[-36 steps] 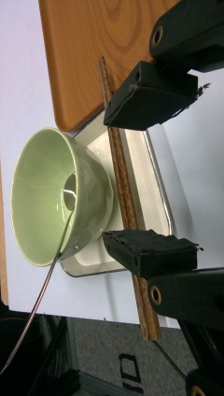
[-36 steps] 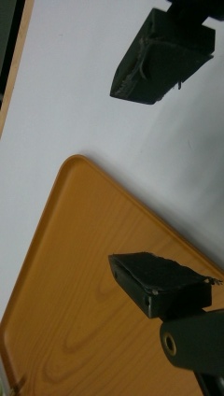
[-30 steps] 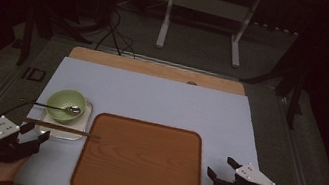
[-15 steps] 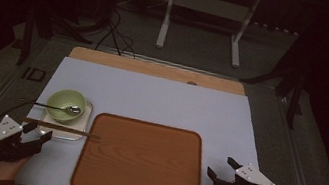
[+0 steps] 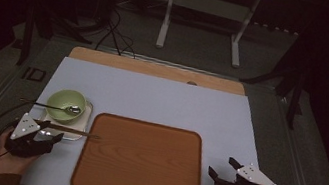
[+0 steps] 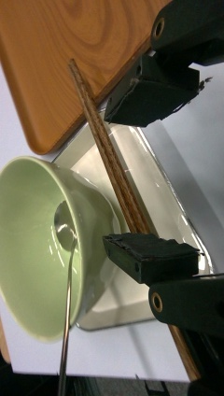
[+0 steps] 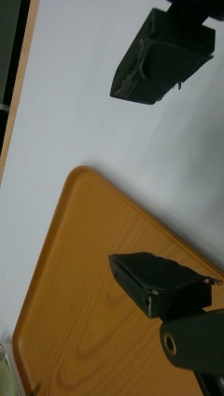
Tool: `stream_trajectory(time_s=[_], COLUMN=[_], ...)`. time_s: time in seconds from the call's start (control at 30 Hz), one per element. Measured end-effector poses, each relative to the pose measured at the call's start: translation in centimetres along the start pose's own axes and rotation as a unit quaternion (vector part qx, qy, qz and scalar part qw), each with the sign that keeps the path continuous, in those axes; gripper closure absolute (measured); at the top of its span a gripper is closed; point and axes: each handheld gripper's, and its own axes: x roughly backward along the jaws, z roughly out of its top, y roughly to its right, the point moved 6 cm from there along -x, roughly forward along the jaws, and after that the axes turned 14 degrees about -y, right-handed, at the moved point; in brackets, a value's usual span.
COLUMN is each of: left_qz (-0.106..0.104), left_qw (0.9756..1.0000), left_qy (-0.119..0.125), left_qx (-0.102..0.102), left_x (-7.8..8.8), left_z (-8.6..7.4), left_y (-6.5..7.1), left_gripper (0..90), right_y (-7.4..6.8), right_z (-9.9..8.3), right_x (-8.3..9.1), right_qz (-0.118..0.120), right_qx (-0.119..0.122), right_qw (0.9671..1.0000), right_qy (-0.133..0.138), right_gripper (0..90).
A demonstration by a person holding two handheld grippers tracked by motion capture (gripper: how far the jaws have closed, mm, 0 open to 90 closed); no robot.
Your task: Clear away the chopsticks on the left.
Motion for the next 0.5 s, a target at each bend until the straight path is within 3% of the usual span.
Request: stream_trajectory(time_s=[0.5], left_qz=[0.002], left_qw=[0.9997], left_qy=[-0.02], left_qx=[-0.011], left_x=[-1.4], left_z=[-0.1], left_y=[-0.5], left_gripper=[33.2], right_y=[0.3], right_z=[0.0], right_x=[0.2], right_qz=[-0.003], right_qx=[-0.008], right_qw=[1.0], right_qy=[0.003], right_gripper=[16.7])
